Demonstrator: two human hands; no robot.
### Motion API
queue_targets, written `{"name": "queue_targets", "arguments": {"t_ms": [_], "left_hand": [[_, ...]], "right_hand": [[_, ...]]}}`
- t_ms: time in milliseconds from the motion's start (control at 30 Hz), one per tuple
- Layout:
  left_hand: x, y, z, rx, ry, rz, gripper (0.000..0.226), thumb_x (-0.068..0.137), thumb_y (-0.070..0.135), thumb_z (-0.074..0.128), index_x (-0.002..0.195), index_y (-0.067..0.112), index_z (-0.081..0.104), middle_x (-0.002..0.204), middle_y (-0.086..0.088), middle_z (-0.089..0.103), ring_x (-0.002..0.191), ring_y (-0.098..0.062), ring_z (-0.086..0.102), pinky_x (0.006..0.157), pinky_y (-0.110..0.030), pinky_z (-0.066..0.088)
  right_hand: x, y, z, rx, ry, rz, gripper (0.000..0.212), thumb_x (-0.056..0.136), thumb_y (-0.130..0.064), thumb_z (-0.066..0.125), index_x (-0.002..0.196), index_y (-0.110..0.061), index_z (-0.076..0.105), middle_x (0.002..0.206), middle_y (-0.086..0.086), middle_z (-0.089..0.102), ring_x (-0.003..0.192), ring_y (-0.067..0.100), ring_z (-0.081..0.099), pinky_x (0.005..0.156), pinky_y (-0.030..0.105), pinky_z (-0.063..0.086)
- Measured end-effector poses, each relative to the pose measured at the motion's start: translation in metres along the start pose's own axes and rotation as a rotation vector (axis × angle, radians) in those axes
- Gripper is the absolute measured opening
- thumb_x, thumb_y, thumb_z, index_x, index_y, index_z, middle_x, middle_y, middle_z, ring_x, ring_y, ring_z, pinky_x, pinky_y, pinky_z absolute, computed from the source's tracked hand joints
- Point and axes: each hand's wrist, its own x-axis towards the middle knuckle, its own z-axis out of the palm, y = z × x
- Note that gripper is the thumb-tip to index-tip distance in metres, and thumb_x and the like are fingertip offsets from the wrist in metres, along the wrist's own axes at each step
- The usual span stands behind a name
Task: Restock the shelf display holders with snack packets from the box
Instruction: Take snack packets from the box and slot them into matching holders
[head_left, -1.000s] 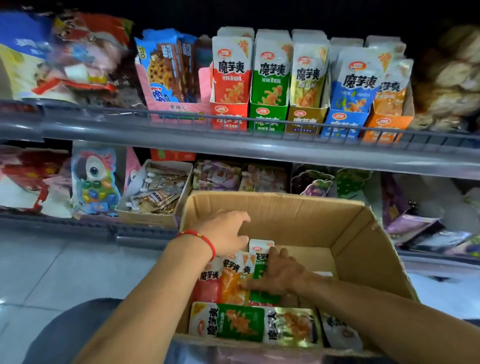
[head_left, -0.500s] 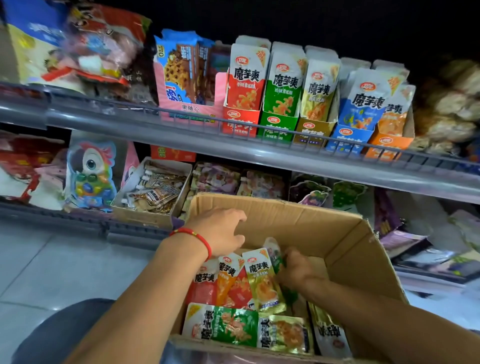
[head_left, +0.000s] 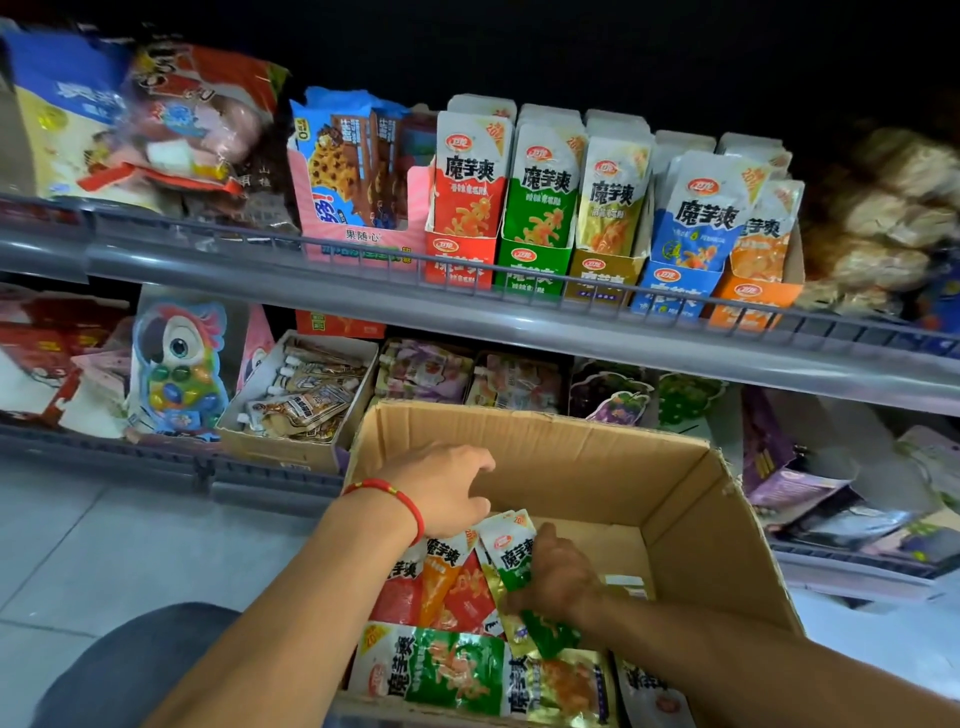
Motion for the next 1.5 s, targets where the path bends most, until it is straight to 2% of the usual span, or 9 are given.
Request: {"name": "queue_targets", "arguments": {"t_ms": [200, 400, 500, 600, 767, 933, 1167, 1333, 1500], "left_hand": [[0.000, -0.003, -0.006, -0.008, 0.035, -0.045, 0.049, 0.099, 0.039, 0.055, 0.147, 0.033, 0.044, 0.144, 0.001, 0.055, 0.130, -0.021, 0.052, 0.105, -0.039, 0.047], [-0.007, 0.008, -0.008, -0.137, 0.100, -0.121, 0.051, 0.099, 0.041, 0.056, 0.145, 0.022, 0.047, 0.141, 0.000, 0.056, 0.126, -0.020, 0.055, 0.102, -0.035, 0.047], [-0.012, 0.023, 0.000, -0.509, 0.067, -0.153, 0.047, 0.094, 0.048, 0.063, 0.129, 0.019, 0.055, 0.120, 0.002, 0.064, 0.110, -0.019, 0.065, 0.097, -0.040, 0.054], [-0.014, 0.046, 0.010, -1.156, 0.081, -0.089, 0.018, 0.091, 0.024, 0.074, 0.108, 0.020, 0.068, 0.103, -0.003, 0.076, 0.096, -0.019, 0.074, 0.089, -0.036, 0.060], [-0.008, 0.043, 0.006, -1.432, 0.365, -0.082, 0.009, 0.092, 0.006, 0.070, 0.101, 0.006, 0.073, 0.093, -0.016, 0.078, 0.082, -0.025, 0.073, 0.075, -0.037, 0.056], [-0.015, 0.037, -0.006, -1.230, 0.512, -0.021, 0.003, 0.093, 0.015, 0.071, 0.094, 0.018, 0.072, 0.089, 0.001, 0.079, 0.080, -0.013, 0.076, 0.069, -0.030, 0.060], [-0.026, 0.022, -0.020, -1.297, 0.675, -0.048, 0.009, 0.089, 0.025, 0.076, 0.089, 0.018, 0.071, 0.082, 0.002, 0.078, 0.077, -0.013, 0.075, 0.062, -0.026, 0.057], [-0.028, 0.000, -0.036, -1.533, 0.823, -0.125, 0.008, 0.091, 0.016, 0.073, 0.096, 0.011, 0.070, 0.085, -0.004, 0.079, 0.068, -0.013, 0.076, 0.051, -0.025, 0.056], [-0.029, -0.006, -0.041, -1.580, 0.827, -0.128, 0.009, 0.091, 0.017, 0.074, 0.096, 0.011, 0.070, 0.084, -0.002, 0.079, 0.072, -0.016, 0.077, 0.054, -0.028, 0.058]], "right_hand": [[-0.001, -0.001, -0.017, 0.038, 0.015, -0.021, 0.077, 0.062, -0.033, 0.096, 0.122, -0.015, 0.052, 0.121, 0.002, 0.068, 0.110, 0.020, 0.067, 0.094, 0.037, 0.057], [-0.051, 0.006, -0.086, 0.493, -0.082, -0.110, 0.043, 0.071, -0.015, 0.092, 0.107, -0.021, 0.068, 0.095, -0.004, 0.079, 0.087, 0.011, 0.075, 0.078, 0.029, 0.060], [-0.085, -0.006, -0.111, 0.727, -0.094, -0.227, 0.040, 0.080, -0.016, 0.086, 0.114, -0.014, 0.067, 0.101, 0.003, 0.079, 0.095, 0.021, 0.076, 0.091, 0.042, 0.060], [-0.101, -0.021, -0.119, 0.910, -0.069, -0.320, 0.031, 0.094, -0.021, 0.072, 0.123, -0.012, 0.064, 0.111, 0.009, 0.078, 0.104, 0.028, 0.075, 0.098, 0.051, 0.056], [-0.113, -0.043, -0.132, 0.784, 0.090, -0.407, 0.025, 0.103, -0.036, 0.053, 0.115, -0.019, 0.066, 0.102, 0.002, 0.079, 0.095, 0.019, 0.076, 0.090, 0.043, 0.060], [-0.105, -0.053, -0.173, 0.544, 0.456, -0.506, 0.039, 0.089, -0.044, 0.073, 0.118, -0.025, 0.055, 0.089, 0.002, 0.073, 0.077, 0.019, 0.071, 0.066, 0.044, 0.057], [-0.110, -0.071, -0.215, 0.435, 0.412, -0.572, 0.016, 0.085, -0.031, 0.080, 0.094, -0.020, 0.073, 0.074, 0.007, 0.073, 0.056, 0.008, 0.059, 0.057, 0.030, 0.051], [-0.107, -0.101, -0.287, 0.521, 0.646, -0.669, 0.020, 0.086, -0.033, 0.076, 0.089, -0.014, 0.076, 0.083, 0.011, 0.075, 0.059, 0.006, 0.060, 0.051, 0.018, 0.048], [-0.089, -0.139, -0.355, 0.377, 1.040, -0.723, 0.017, 0.087, -0.041, 0.079, 0.086, -0.024, 0.076, 0.080, 0.000, 0.075, 0.074, 0.021, 0.073, 0.069, 0.043, 0.062]]}}
